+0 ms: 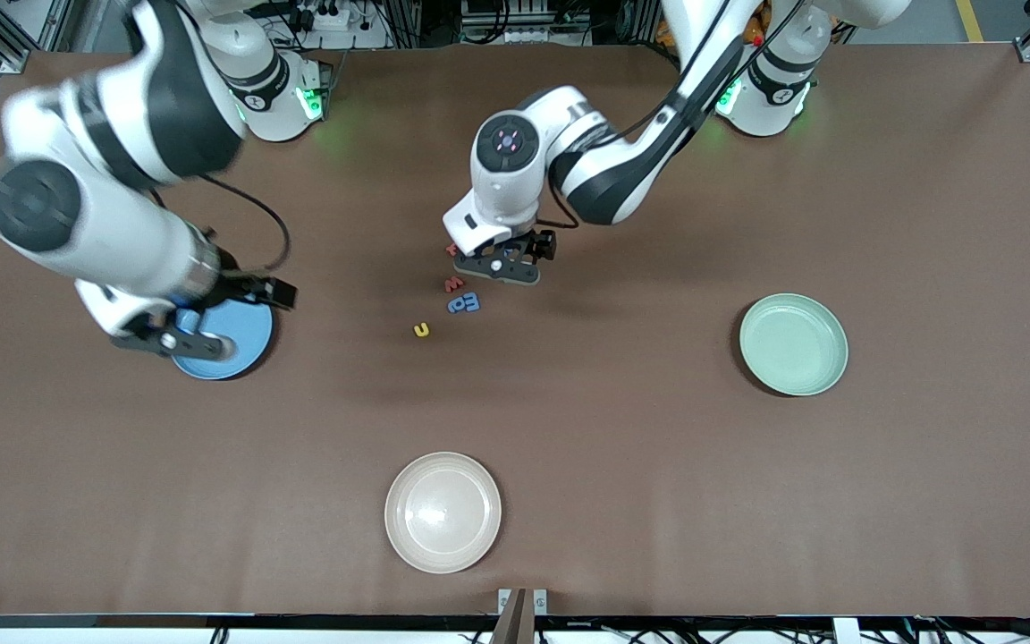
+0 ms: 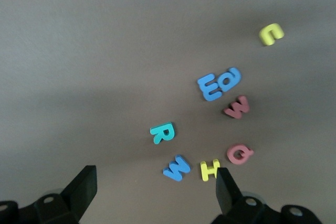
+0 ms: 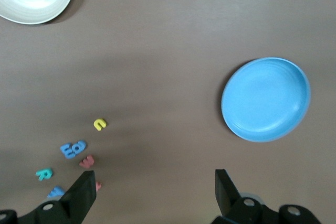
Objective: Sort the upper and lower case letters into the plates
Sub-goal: 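Grasp the teal R with the left gripper while the right gripper reaches the u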
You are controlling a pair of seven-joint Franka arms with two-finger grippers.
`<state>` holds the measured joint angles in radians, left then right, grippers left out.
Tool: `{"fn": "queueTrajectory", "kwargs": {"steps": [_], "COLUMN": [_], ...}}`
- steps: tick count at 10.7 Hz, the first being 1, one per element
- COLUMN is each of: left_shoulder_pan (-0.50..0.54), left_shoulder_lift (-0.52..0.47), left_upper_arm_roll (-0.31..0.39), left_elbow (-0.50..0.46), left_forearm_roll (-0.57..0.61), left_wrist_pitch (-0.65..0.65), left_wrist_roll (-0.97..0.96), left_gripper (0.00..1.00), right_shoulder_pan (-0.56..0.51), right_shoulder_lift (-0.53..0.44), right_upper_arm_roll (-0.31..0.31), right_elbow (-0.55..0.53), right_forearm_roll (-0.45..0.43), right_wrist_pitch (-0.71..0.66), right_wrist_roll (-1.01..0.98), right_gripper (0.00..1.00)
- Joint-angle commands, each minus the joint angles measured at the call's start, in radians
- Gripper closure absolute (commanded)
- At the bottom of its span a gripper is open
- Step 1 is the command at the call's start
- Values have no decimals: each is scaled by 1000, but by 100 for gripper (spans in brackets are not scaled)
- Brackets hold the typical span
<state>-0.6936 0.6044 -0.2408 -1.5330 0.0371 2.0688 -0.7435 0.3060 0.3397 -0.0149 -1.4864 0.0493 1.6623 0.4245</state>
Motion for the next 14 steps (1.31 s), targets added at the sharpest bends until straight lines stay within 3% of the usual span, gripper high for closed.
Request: {"fn": "queueTrajectory", "kwargs": {"steps": [1,4,6,8,14], "left_shoulder_pan": [-29,-37,-37,-32,-32], "left_shoulder_lift": [56,92,92,87,95], "left_upper_arm_roll": [8,8,9,11,14], "left_elbow": [11,-44,-122,-197,-199], "left_forearm_roll": [97,102,107,107,107], "left_wrist_pitch": [8,57,181,295,321], "left_wrist_roll": [-106,-259,-341,-370,-421], "left_gripper": [0,1,1,2,6], "right_shoulder_pan": [8,13,40,57,108], "right_shoulder_lift": [30,122,157,168,255], "right_upper_arm_roll": [0,1,9,16,44], "right_elbow": [-98,-107,-107,-165,-219], "right_forearm_roll": [7,7,11,53,57], "right_wrist_pitch": [149,209,217,325,501], "right_wrist_roll": [52,85,106,132,164], "right_gripper": [0,0,0,0,0]}}
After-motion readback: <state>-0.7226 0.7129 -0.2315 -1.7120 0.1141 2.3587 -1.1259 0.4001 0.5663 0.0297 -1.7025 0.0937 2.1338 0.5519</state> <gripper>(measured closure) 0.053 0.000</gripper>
